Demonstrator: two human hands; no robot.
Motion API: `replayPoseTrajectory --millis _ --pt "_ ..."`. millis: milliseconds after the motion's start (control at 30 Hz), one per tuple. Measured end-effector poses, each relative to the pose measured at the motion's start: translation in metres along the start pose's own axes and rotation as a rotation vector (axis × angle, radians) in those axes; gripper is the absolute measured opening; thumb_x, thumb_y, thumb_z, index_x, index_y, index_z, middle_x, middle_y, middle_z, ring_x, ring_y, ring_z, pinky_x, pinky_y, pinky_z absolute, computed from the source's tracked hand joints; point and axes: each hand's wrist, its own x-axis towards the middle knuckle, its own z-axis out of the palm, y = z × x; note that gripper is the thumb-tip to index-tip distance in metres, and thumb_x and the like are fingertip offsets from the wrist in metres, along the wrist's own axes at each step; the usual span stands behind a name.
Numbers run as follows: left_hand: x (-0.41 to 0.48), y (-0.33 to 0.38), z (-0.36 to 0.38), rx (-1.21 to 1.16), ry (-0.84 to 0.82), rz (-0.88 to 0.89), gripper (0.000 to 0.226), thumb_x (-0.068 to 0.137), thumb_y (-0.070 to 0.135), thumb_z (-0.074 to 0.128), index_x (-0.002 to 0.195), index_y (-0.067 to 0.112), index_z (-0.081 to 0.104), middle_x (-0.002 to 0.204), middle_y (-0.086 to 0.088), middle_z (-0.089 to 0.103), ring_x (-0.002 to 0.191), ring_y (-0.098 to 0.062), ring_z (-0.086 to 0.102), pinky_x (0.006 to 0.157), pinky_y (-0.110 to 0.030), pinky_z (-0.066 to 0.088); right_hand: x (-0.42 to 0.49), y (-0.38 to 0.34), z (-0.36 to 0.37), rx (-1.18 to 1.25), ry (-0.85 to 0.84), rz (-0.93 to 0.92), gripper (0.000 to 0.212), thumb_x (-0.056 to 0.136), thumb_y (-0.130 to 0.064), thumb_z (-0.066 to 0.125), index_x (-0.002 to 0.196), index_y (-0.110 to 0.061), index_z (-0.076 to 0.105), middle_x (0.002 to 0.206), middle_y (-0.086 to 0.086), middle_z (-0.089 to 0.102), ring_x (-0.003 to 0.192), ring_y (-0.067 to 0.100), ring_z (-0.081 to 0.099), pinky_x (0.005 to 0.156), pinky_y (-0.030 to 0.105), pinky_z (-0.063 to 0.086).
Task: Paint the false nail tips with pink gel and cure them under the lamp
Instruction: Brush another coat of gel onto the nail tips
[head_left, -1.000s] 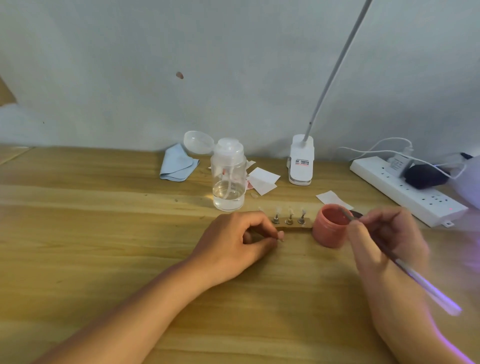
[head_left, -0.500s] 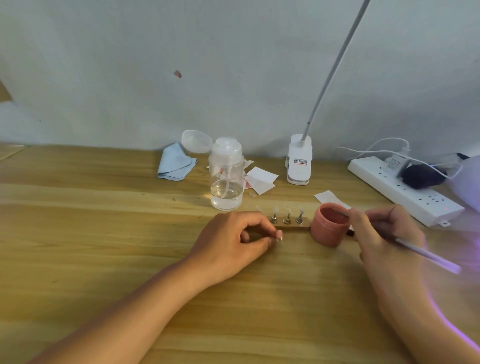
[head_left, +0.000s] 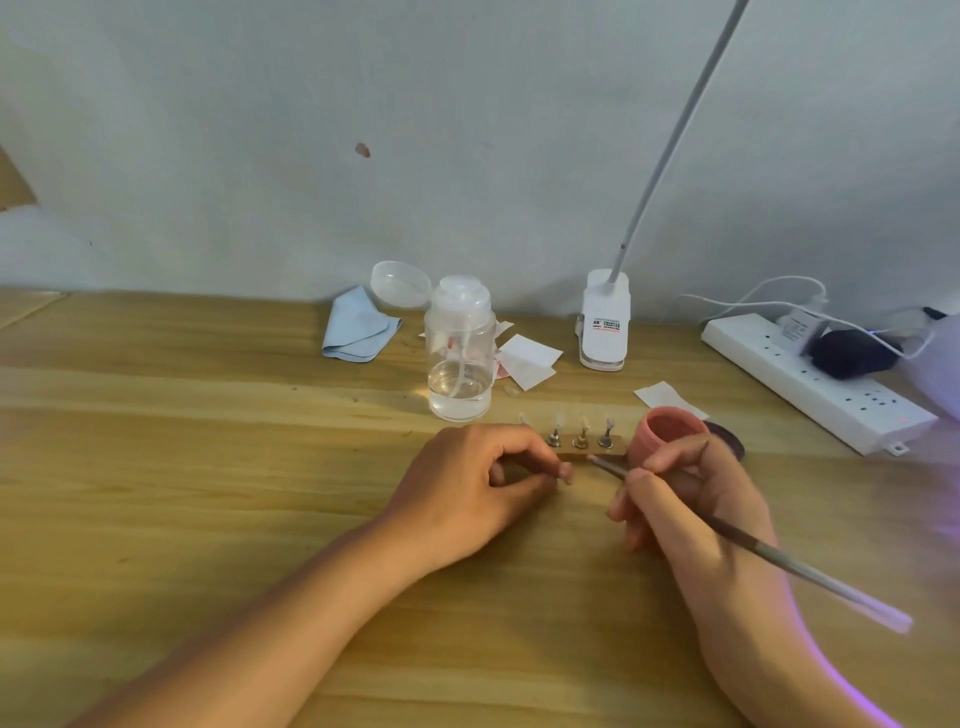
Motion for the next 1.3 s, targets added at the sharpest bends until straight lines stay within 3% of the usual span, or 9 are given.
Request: replayPoseTrajectory --millis 500,633,833,967,1133,1300 --pt "0.001 0.001 -0.001 -0.017 0.001 -0.016 0.023 0.086 0.023 0.075 0.078 0.044 0.069 0.049 0.034 0.051 0.041 -0.001 0.037 0.044 -0.014 0.026 -0.002 -0.004 0.006 -0.166 -0.083 0.011 0.015 0.087 -0.002 0.063 0.081 0.0 0.05 0.067 0.006 0.072 0.052 0.006 0.056 0.054 0.021 0.044" --pt "0.001 -0.001 -0.001 -0.03 0.008 -0.019 0.015 0.086 0.025 0.075 0.083 0.04 0.073 0.05 0.033 0.052 0.041 -0.002 0.036 0.044 -0.015 0.025 -0.002 -0.006 0.006 -0.224 -0.068 0.021 0.015 0.086 -0.005 0.064 0.079 -0.002 0.051 0.067 0.005 0.072 0.054 0.011 0.056 0.061 0.034 0.046" --pt "0.0 -0.003 0.0 -0.04 0.01 -0.022 0.012 0.085 0.027 0.074 0.084 0.039 0.073 0.045 0.025 0.05 0.041 -0.004 0.033 0.044 -0.018 0.022 -0.002 -0.004 0.006 -0.226 -0.065 0.004 0.016 0.085 -0.004 0.063 0.076 -0.005 0.05 0.064 0.005 0.071 0.051 0.01 0.054 0.052 0.025 0.043" --pt "0.001 -0.003 0.0 -0.035 0.005 -0.016 0.016 0.087 0.023 0.073 0.085 0.039 0.072 0.054 0.034 0.054 0.042 -0.001 0.039 0.045 -0.012 0.027 -0.001 -0.001 0.003 -0.1 -0.003 -0.055 0.014 0.088 0.002 0.061 0.084 -0.004 0.05 0.067 0.01 0.067 0.051 0.012 0.055 0.048 0.023 0.043" --pt "0.002 -0.006 0.0 -0.078 -0.022 -0.012 0.011 0.088 0.024 0.072 0.09 0.036 0.072 0.082 0.031 0.067 0.05 0.0 0.042 0.054 -0.014 0.032 -0.003 -0.003 0.005 0.071 -0.038 -0.059 0.023 0.079 -0.019 0.067 0.09 -0.004 0.054 0.075 0.011 0.072 0.058 0.016 0.06 0.05 0.023 0.049" --pt "0.002 -0.003 -0.001 -0.082 -0.011 -0.012 0.009 0.089 0.023 0.072 0.088 0.032 0.072 0.061 0.033 0.058 0.046 -0.003 0.035 0.049 -0.013 0.025 0.0 0.004 0.001 0.034 -0.04 -0.005 0.017 0.088 0.007 0.058 0.076 0.0 0.05 0.067 0.015 0.071 0.053 0.016 0.061 0.052 0.02 0.05"
